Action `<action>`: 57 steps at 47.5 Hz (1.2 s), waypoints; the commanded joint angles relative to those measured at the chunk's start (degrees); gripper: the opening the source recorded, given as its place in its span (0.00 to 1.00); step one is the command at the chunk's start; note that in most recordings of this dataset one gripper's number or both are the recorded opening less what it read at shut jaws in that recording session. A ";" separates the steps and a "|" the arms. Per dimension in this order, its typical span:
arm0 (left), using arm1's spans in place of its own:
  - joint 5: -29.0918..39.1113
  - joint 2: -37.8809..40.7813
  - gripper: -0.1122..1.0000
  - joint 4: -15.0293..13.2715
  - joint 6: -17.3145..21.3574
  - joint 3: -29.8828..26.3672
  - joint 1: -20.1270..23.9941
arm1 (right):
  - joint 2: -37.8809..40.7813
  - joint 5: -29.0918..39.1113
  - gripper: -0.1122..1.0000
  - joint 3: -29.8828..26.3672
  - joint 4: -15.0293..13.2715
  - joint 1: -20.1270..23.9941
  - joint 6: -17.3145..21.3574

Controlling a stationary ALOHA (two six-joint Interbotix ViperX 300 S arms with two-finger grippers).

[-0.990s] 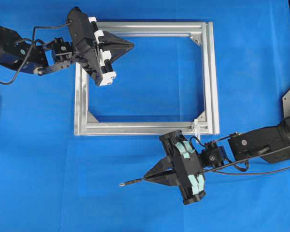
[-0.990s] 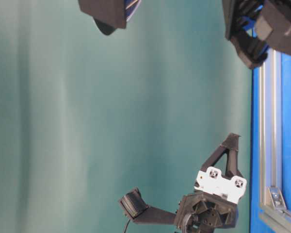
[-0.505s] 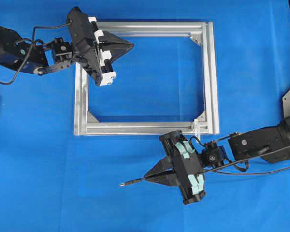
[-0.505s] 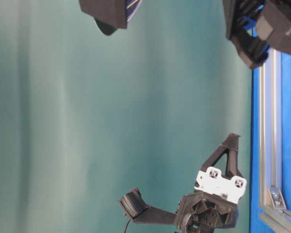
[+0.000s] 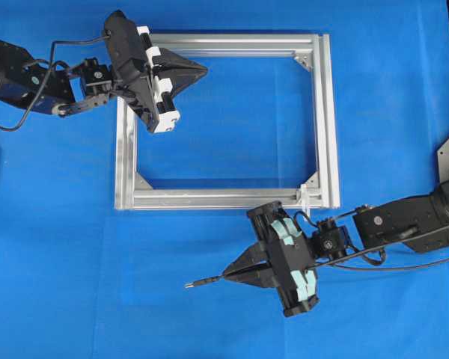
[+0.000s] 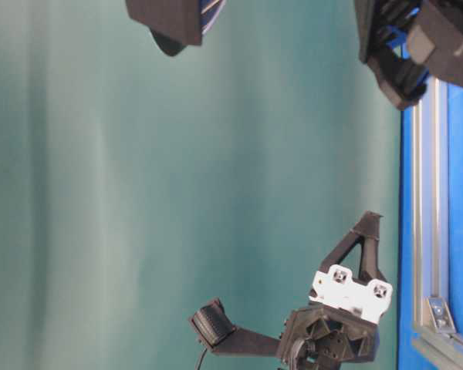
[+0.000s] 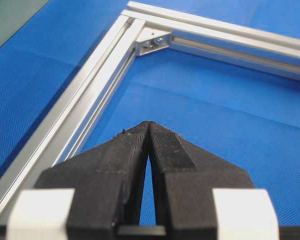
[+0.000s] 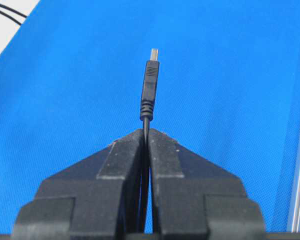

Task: Insert the wire through the string loop located on the right side.
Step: 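Close the right gripper on the cable just behind the plug, then carry the cable right and align the plug with the white zip-tie loop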

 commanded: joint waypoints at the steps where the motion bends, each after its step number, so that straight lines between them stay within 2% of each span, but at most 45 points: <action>1: -0.26 -2.02 0.10 0.09 0.00 -0.44 0.09 | -1.67 -0.35 0.07 -0.79 0.26 0.09 0.09; 10: -0.26 -2.02 0.10 0.18 0.00 -0.53 0.09 | -2.72 -0.35 0.07 1.05 0.62 0.09 0.18; 14: -0.26 -2.02 0.10 0.09 0.00 -0.53 0.09 | -4.13 -0.53 0.07 3.34 1.76 0.09 0.18; 20: -0.26 -2.02 0.10 0.18 0.00 -0.44 0.09 | -7.56 -1.93 0.07 8.96 4.31 0.26 0.18; 31: -0.35 -2.02 0.10 0.18 -0.09 -0.62 0.09 | -17.05 -4.75 0.07 21.88 6.33 0.88 0.18; 36: -0.44 -2.02 0.10 0.18 -0.09 -0.53 0.09 | -21.62 -4.57 0.07 26.63 6.42 0.88 0.18; 45: -0.53 -2.02 0.10 0.18 -0.09 -0.53 0.18 | -30.94 -0.97 0.07 34.01 6.59 0.88 0.18; 57: -0.53 -2.02 0.10 0.18 -0.09 -0.53 0.09 | -39.99 3.78 0.07 39.99 7.73 0.88 0.18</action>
